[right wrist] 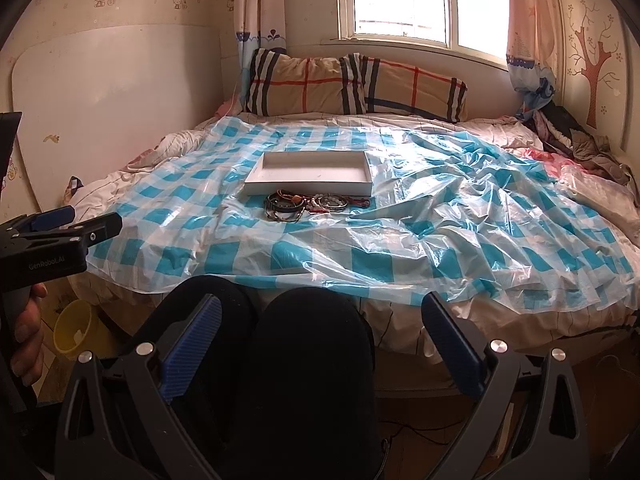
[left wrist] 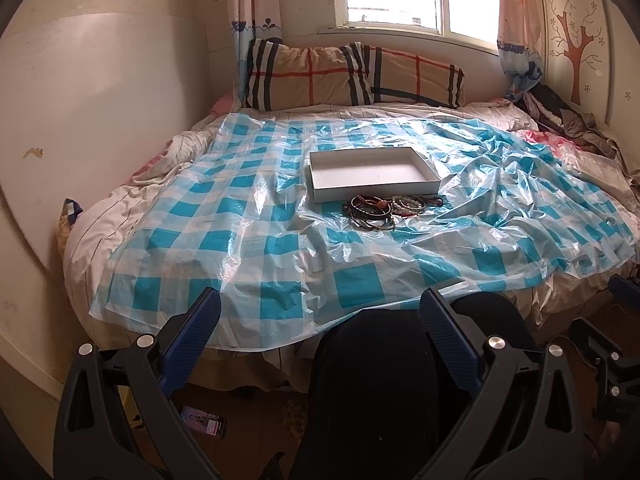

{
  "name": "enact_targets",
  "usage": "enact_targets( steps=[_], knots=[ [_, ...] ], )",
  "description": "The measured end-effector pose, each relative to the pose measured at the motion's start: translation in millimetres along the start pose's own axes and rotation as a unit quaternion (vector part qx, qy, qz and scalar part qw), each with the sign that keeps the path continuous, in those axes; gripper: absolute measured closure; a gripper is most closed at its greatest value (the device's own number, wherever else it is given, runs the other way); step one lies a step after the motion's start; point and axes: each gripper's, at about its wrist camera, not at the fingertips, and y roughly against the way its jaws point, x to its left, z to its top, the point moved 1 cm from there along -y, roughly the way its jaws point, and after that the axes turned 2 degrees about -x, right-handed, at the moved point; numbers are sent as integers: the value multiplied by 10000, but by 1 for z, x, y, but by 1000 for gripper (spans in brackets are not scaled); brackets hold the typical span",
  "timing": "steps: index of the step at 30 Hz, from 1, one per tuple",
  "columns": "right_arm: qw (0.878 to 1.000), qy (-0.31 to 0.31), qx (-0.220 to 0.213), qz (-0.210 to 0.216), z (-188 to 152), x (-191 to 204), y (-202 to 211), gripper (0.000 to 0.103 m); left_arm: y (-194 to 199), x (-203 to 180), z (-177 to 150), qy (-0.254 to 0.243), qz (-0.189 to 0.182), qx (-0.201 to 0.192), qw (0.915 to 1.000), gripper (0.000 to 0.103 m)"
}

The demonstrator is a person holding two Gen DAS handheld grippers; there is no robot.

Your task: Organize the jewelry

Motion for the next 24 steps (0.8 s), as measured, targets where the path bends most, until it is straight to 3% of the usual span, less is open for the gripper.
enact_targets(
  steps=[24],
  knots=[
    [9995, 39, -299, 0, -1, 8, 17, 7, 9, -1, -3, -25, -11, -36, 10000, 7]
  ],
)
